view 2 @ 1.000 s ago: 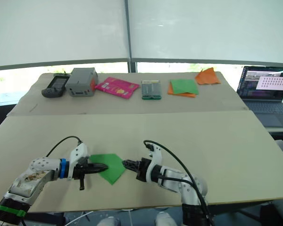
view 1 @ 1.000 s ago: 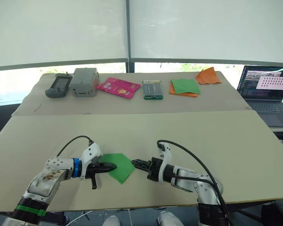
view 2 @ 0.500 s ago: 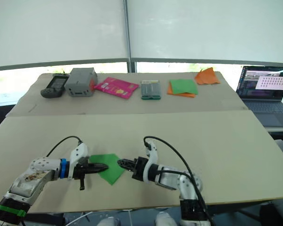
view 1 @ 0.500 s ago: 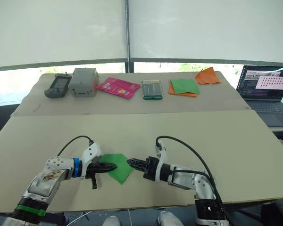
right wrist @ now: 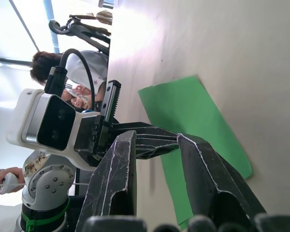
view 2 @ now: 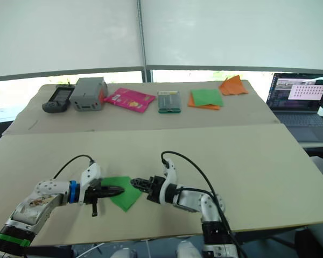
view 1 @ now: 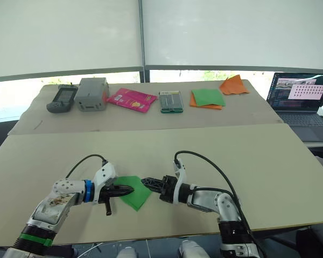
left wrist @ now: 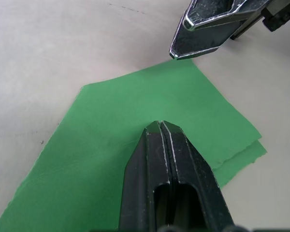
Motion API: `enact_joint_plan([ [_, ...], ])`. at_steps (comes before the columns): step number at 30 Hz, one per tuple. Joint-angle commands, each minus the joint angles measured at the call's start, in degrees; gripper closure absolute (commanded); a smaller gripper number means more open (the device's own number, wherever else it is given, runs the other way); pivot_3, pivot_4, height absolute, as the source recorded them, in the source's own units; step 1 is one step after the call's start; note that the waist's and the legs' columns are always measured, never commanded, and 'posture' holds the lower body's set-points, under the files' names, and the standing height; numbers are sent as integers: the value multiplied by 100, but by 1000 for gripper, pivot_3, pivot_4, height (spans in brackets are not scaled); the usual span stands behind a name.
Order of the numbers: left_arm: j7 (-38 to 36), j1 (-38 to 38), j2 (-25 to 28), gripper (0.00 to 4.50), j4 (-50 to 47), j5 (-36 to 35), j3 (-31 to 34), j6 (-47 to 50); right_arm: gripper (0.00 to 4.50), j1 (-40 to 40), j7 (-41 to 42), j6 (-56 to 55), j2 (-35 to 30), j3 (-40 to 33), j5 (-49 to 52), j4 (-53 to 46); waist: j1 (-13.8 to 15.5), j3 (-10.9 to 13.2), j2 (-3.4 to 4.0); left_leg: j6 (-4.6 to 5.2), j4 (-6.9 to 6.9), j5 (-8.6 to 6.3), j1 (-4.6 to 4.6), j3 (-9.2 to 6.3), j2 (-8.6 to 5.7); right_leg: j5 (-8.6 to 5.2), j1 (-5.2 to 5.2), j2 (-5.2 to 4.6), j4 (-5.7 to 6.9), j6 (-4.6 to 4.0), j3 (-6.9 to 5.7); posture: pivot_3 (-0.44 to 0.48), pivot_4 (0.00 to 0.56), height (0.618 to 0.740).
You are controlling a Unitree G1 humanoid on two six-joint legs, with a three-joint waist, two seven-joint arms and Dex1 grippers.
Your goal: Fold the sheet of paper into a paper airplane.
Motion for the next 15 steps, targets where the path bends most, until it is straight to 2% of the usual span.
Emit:
enact_joint_plan([
  [1,74,108,17,4500,151,177,-132,183,2946,74,-408,209,197,-193,726,-595,7,6,9,1,0,1,-3,0,0,0,-1,0,-2,0,0,0,150,740],
  [3,69,108,34,4500,114,150,-105,207,2946,144,-684,257,122,-245,1084,-792,8,10,16,33,0,20,-6,-1,0,0,0,0,-2,0,0,0,150,740],
  [7,26,220,188,4500,-46,2,126,307,2946,418,-1173,195,-29,-92,1660,-1185,-1,14,11,36,-1,22,-10,-2,2,0,-2,-1,-5,0,0,0,150,740],
  [15,-17,482,440,4500,-288,-199,411,466,2946,721,-1609,-73,-152,329,2097,-1206,-17,21,9,29,-26,17,-27,2,3,-1,-33,-14,-10,-3,0,0,150,740],
])
